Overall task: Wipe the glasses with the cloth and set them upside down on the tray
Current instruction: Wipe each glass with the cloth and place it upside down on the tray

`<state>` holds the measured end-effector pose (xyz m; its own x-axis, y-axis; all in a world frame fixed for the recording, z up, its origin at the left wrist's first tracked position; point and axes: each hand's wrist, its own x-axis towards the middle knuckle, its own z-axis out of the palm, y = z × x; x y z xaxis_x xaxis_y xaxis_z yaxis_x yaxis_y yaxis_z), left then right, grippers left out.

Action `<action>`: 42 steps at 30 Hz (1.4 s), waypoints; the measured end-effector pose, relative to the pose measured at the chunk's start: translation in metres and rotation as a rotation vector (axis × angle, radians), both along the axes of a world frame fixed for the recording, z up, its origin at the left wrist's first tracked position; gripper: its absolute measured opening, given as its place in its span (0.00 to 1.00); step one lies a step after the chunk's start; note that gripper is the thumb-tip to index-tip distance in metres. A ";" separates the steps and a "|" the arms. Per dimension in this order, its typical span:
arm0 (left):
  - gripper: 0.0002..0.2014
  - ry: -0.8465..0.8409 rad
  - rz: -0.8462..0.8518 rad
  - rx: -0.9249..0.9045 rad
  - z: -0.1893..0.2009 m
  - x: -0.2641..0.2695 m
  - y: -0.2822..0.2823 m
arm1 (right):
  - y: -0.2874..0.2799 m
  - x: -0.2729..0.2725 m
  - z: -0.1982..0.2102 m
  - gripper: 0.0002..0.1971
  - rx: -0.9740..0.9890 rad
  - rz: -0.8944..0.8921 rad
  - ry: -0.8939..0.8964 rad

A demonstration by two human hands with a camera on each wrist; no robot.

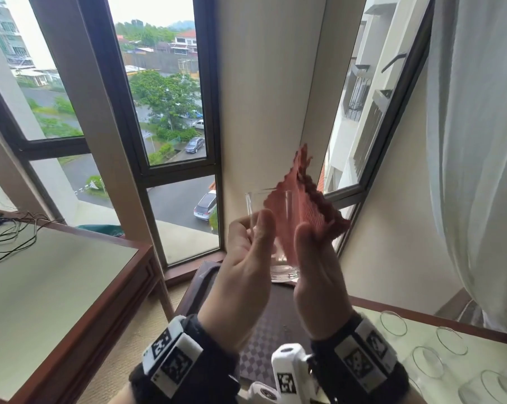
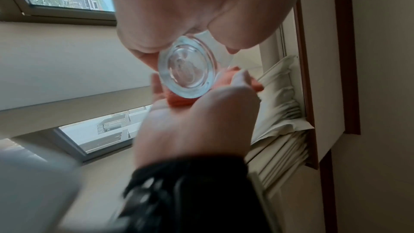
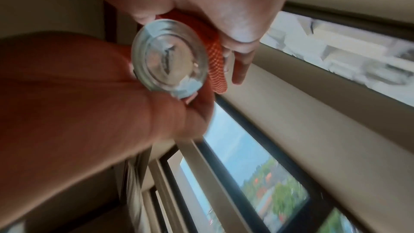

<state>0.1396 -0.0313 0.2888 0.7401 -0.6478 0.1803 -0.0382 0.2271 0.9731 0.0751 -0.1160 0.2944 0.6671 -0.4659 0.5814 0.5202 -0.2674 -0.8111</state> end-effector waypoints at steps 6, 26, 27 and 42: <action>0.33 0.143 0.054 -0.059 0.006 0.015 -0.002 | 0.012 -0.004 -0.016 0.26 -0.327 -0.066 0.103; 0.45 0.208 0.138 -0.134 0.030 0.024 0.005 | 0.022 -0.022 -0.045 0.39 -0.117 -0.028 0.250; 0.46 0.190 0.113 -0.113 0.027 0.021 0.006 | 0.020 -0.020 -0.041 0.43 -0.074 -0.021 0.273; 0.29 0.154 0.043 -0.073 0.012 0.013 0.008 | 0.025 -0.022 -0.032 0.38 -0.119 -0.053 0.297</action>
<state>0.1524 -0.0235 0.3012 0.7893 -0.6044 0.1084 0.0985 0.2989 0.9492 0.0531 -0.0911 0.2622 0.7920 -0.4454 0.4176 0.2483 -0.3898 -0.8868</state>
